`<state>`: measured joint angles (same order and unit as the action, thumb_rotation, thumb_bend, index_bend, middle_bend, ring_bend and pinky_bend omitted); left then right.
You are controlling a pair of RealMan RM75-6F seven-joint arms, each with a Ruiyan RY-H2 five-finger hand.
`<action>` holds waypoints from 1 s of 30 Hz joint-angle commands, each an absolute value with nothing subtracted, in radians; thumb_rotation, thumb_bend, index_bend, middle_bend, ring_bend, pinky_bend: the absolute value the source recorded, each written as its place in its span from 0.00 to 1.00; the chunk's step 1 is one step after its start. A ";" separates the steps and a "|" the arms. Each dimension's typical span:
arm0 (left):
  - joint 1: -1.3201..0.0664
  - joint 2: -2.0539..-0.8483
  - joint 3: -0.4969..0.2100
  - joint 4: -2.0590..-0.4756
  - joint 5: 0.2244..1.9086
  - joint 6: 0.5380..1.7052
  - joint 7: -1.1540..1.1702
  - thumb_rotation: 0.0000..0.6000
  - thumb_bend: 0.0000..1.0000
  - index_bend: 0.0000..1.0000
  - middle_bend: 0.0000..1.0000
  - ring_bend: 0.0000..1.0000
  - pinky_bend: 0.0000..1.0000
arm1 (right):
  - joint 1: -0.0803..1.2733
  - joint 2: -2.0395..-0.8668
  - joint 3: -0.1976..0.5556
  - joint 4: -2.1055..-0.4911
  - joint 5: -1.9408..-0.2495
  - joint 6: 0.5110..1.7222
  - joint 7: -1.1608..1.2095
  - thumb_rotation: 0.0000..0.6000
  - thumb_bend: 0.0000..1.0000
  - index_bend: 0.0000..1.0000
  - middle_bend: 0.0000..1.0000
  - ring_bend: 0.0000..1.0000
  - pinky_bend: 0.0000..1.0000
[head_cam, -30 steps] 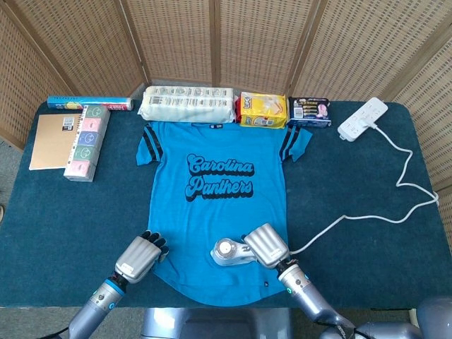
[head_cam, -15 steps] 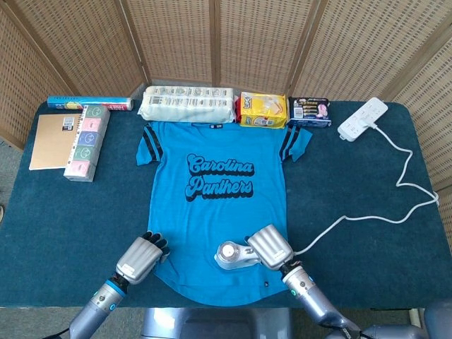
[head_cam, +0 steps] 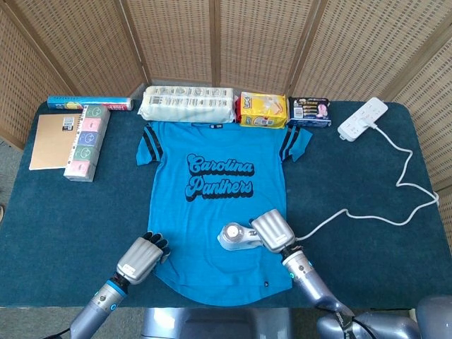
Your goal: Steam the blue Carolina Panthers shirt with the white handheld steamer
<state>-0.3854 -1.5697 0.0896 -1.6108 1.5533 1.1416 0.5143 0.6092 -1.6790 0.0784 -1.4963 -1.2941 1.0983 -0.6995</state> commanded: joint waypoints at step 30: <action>-0.384 -1.572 0.090 -1.612 1.549 1.139 0.520 1.00 0.56 0.61 0.45 0.32 0.33 | 0.636 -1.683 0.181 -1.312 -1.156 1.099 -0.705 1.00 0.31 0.66 0.72 0.79 0.75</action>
<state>-0.3842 -1.5722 0.0905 -1.6121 1.5495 1.1393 0.5202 0.6364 -1.6841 0.1788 -1.3126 -1.1577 1.0966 -0.7073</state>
